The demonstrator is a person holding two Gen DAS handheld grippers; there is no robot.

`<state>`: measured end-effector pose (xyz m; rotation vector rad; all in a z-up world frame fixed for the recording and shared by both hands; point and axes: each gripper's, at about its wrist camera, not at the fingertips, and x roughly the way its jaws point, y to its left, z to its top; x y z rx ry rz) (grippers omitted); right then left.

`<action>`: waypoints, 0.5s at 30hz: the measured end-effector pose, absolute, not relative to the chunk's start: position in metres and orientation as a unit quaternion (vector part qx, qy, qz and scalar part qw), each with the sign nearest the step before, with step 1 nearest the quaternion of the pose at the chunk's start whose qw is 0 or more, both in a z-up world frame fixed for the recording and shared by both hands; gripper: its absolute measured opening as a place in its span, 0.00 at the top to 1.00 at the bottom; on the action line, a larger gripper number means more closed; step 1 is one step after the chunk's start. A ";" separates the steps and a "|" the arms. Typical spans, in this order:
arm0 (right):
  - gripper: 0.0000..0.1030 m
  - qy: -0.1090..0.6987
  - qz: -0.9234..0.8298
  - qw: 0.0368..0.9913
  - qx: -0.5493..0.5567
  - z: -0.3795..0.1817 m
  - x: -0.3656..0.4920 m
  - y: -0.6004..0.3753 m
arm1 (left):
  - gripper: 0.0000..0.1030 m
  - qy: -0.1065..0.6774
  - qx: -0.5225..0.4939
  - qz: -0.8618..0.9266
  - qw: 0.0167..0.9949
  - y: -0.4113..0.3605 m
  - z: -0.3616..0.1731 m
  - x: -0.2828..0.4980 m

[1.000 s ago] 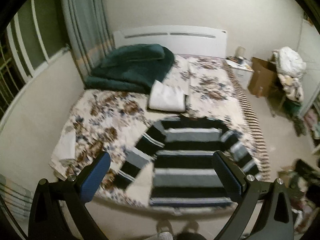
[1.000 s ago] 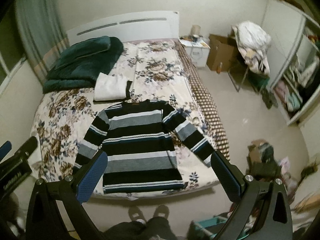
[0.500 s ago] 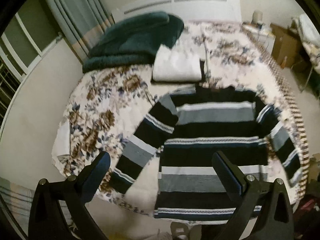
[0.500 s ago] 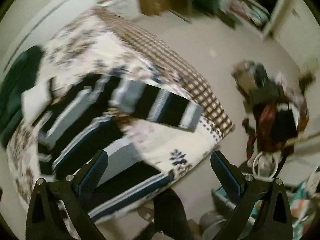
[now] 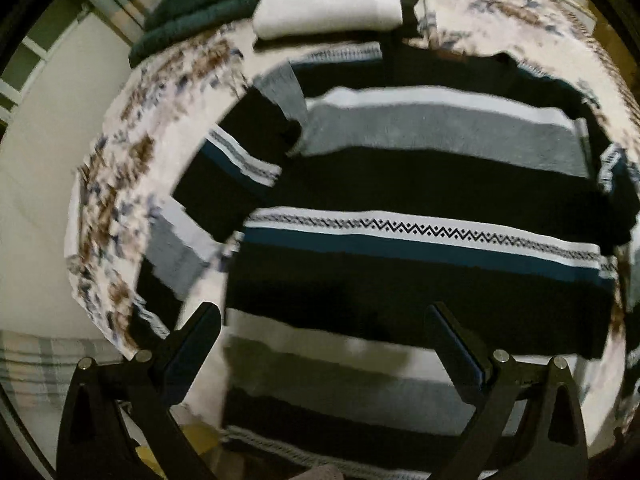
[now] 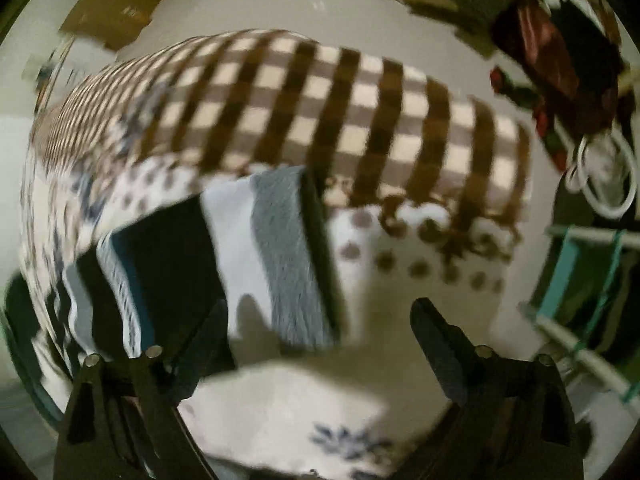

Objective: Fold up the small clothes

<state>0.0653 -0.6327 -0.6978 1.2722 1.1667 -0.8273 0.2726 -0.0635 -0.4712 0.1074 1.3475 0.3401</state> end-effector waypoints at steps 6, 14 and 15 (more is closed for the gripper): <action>0.41 0.447 -0.352 0.594 0.570 -0.719 0.087 -0.637 | 0.00 0.630 0.033 0.137 0.764 -0.070 -0.515 0.293; 0.88 0.425 -0.369 0.632 0.533 -0.668 0.123 -0.632 | 0.00 0.631 0.024 0.126 0.765 -0.043 -0.529 0.303; 0.88 0.425 -0.365 0.646 0.519 -0.647 0.134 -0.627 | 0.00 0.629 0.022 0.128 0.767 -0.037 -0.527 0.304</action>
